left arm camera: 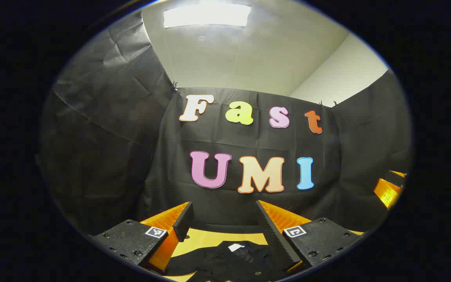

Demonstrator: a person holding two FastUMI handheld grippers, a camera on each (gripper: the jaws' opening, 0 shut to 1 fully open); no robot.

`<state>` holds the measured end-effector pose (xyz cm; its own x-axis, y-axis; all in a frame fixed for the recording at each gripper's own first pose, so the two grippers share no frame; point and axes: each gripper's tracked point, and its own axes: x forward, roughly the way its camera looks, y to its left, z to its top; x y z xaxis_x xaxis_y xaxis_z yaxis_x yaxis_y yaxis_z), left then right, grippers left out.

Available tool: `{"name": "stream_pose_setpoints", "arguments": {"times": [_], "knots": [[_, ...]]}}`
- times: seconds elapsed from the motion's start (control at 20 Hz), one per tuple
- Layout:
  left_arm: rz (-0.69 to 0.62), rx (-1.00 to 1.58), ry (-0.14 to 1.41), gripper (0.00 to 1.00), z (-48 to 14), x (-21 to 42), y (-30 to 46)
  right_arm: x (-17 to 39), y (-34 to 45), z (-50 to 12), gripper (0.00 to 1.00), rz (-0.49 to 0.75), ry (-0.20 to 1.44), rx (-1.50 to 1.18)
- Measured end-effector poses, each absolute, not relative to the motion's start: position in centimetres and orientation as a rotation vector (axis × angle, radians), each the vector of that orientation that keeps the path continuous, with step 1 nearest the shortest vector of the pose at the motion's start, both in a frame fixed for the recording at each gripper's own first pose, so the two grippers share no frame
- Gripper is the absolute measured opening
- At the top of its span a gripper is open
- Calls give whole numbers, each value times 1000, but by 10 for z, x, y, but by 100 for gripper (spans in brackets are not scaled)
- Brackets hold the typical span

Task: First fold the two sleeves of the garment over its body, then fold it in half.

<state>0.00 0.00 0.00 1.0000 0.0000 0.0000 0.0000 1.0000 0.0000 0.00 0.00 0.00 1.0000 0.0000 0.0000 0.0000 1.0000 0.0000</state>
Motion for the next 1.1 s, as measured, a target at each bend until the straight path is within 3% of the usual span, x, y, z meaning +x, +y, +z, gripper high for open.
{"name": "stream_pose_setpoints", "arguments": {"times": [0.75,1.1], "knots": [[16,52,-7,92,-2,-5,43,10,32,-11,96,6,26,-7],[-24,55,17,92,-14,-3,66,21,43,-19,96,-51,41,-36]]}}
